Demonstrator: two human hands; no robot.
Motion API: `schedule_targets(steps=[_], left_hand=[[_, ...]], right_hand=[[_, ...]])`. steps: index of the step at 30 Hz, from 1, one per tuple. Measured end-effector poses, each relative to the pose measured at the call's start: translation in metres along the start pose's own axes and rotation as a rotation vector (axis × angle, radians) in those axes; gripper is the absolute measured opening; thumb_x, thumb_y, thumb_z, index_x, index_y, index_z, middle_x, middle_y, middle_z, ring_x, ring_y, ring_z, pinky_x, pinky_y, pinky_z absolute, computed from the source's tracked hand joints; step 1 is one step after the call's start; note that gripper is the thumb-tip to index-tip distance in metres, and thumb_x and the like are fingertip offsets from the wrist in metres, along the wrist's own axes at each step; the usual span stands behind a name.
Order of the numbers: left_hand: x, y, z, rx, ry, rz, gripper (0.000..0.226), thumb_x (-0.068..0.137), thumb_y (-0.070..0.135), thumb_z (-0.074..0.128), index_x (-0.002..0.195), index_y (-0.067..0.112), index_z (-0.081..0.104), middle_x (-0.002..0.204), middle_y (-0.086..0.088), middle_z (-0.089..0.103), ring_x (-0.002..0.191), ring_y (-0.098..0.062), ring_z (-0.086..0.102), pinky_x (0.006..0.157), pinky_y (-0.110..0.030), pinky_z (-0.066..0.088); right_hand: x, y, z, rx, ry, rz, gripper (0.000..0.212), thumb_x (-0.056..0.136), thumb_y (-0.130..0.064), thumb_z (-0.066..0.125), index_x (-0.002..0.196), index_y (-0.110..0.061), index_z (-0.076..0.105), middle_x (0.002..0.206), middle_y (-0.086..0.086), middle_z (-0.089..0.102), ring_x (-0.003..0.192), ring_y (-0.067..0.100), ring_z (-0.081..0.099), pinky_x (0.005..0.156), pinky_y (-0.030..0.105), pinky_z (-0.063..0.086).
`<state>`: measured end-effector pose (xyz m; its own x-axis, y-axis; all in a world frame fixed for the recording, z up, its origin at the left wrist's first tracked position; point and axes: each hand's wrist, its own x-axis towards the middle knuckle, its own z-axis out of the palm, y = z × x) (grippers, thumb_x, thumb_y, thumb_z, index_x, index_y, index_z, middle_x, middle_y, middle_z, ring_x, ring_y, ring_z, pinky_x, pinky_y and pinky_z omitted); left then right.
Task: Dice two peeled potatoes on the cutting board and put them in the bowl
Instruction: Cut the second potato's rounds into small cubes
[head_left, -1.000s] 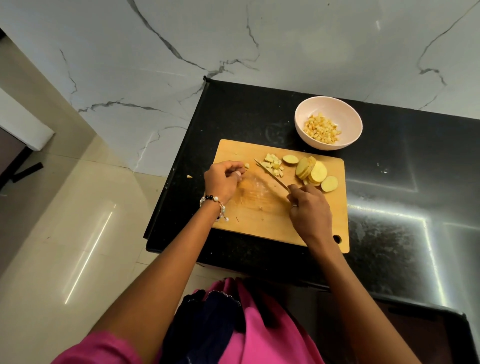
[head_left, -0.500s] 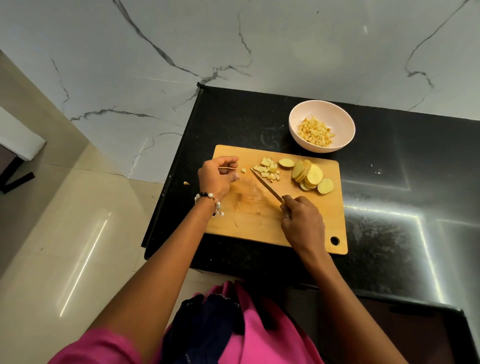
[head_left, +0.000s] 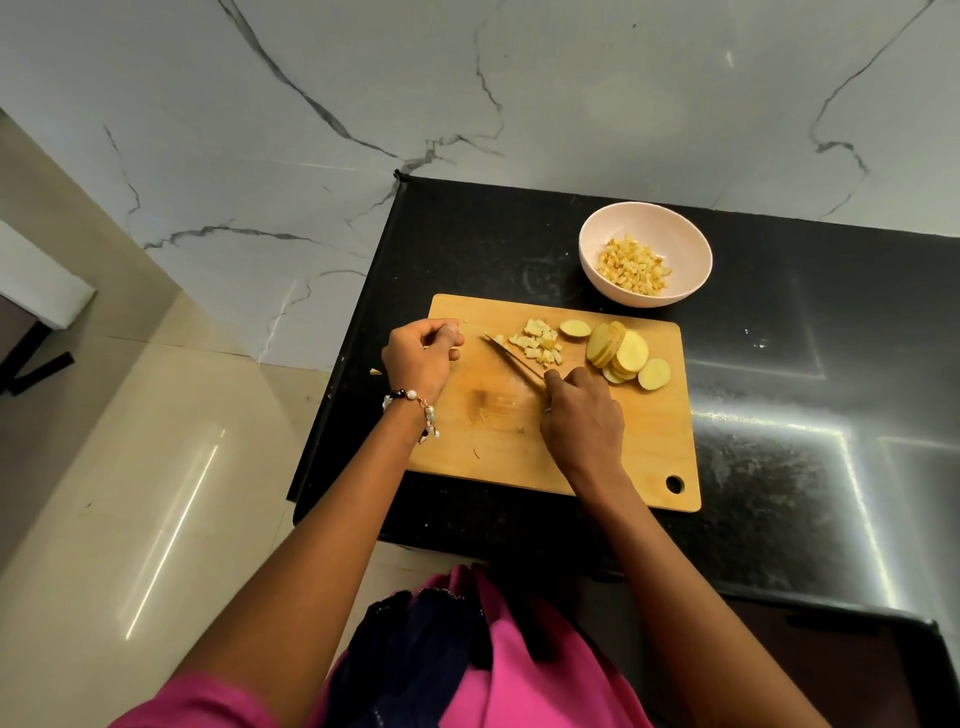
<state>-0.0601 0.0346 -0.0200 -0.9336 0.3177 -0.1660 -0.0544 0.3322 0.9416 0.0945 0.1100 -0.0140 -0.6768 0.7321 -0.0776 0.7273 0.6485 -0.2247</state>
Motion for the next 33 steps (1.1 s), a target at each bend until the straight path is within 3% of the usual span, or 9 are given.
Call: schedule_targets(steps=[6,11,15,18,21,27,29,31,33], left_hand=[[-0.006,-0.003,0.004,0.03,-0.018,0.041,0.018,0.09,0.016,0.063,0.103,0.007,0.071,0.086,-0.002,0.072,0.07,-0.008,0.066,0.066,-0.019,0.055],[-0.011,-0.009,0.013,0.446,-0.054,0.583,0.037,0.087,-0.002,0.054,0.114,0.019,0.068,0.099,-0.005,0.063,0.088,-0.013,0.052,0.072,-0.016,0.042],[-0.019,-0.01,0.028,0.866,-0.155,0.974,0.071,0.078,-0.01,0.051,0.128,0.039,0.055,0.105,-0.008,0.053,0.088,-0.023,0.047,0.064,-0.03,0.043],[-0.026,-0.004,0.034,1.059,-0.23,0.936,0.074,0.084,-0.002,0.039,0.139,0.047,0.036,0.118,-0.009,0.043,0.101,-0.025,0.043,0.079,-0.036,0.039],[-0.02,-0.005,0.034,1.121,-0.218,0.861,0.062,0.092,0.01,0.027,0.143,0.045,0.03,0.121,-0.01,0.04,0.104,-0.025,0.041,0.081,-0.035,0.036],[-0.006,-0.013,0.026,1.224,-0.218,0.688,0.06,0.096,0.011,0.039,0.146,0.039,0.023,0.126,-0.01,0.035,0.111,-0.026,0.037,0.089,-0.036,0.034],[-0.006,-0.01,0.026,1.183,-0.209,0.658,0.062,0.092,0.008,0.044,0.146,0.035,0.027,0.127,-0.009,0.036,0.113,-0.026,0.036,0.09,-0.036,0.035],[-0.007,-0.007,0.028,1.048,-0.163,0.657,0.05,0.092,0.014,0.051,0.138,0.032,0.045,0.124,-0.007,0.041,0.111,-0.026,0.038,0.088,-0.036,0.034],[-0.008,-0.003,0.033,0.866,-0.087,0.644,0.026,0.09,0.024,0.059,0.114,0.026,0.068,0.116,-0.004,0.049,0.109,-0.025,0.04,0.086,-0.035,0.031]], right_hand=[[0.007,0.021,-0.007,0.071,0.086,0.042,0.036,0.091,-0.012,0.051,0.125,-0.018,0.06,0.109,0.011,0.059,0.1,0.03,0.052,0.076,0.042,0.049],[0.004,0.033,-0.014,0.017,0.244,0.013,0.028,0.089,-0.009,0.06,0.115,-0.015,0.067,0.1,0.012,0.061,0.09,0.033,0.051,0.068,0.042,0.041],[0.004,0.03,-0.017,-0.145,0.326,-0.015,0.026,0.08,-0.002,0.068,0.103,-0.013,0.072,0.089,0.012,0.061,0.08,0.034,0.053,0.061,0.038,0.037],[0.004,0.029,-0.02,-0.195,0.358,-0.045,0.026,0.077,0.001,0.068,0.099,-0.012,0.072,0.09,0.013,0.062,0.08,0.034,0.053,0.061,0.038,0.036],[0.003,0.032,-0.022,-0.215,0.375,-0.04,0.029,0.074,0.005,0.068,0.097,-0.012,0.073,0.087,0.013,0.062,0.078,0.033,0.053,0.06,0.036,0.032],[0.002,0.046,-0.02,-0.123,0.394,0.025,0.028,0.077,0.003,0.066,0.099,-0.013,0.073,0.086,0.012,0.061,0.077,0.033,0.051,0.061,0.036,0.032],[0.003,0.05,-0.02,-0.022,0.373,0.046,0.027,0.083,-0.002,0.064,0.105,-0.014,0.072,0.09,0.012,0.061,0.083,0.034,0.052,0.065,0.039,0.036],[0.003,0.053,-0.024,0.087,0.306,0.075,0.028,0.087,-0.009,0.062,0.113,-0.016,0.07,0.095,0.011,0.062,0.088,0.033,0.052,0.068,0.041,0.04],[0.003,0.055,-0.027,0.241,0.264,0.134,0.029,0.089,-0.015,0.062,0.118,-0.017,0.067,0.098,0.011,0.064,0.09,0.031,0.055,0.07,0.038,0.044]])
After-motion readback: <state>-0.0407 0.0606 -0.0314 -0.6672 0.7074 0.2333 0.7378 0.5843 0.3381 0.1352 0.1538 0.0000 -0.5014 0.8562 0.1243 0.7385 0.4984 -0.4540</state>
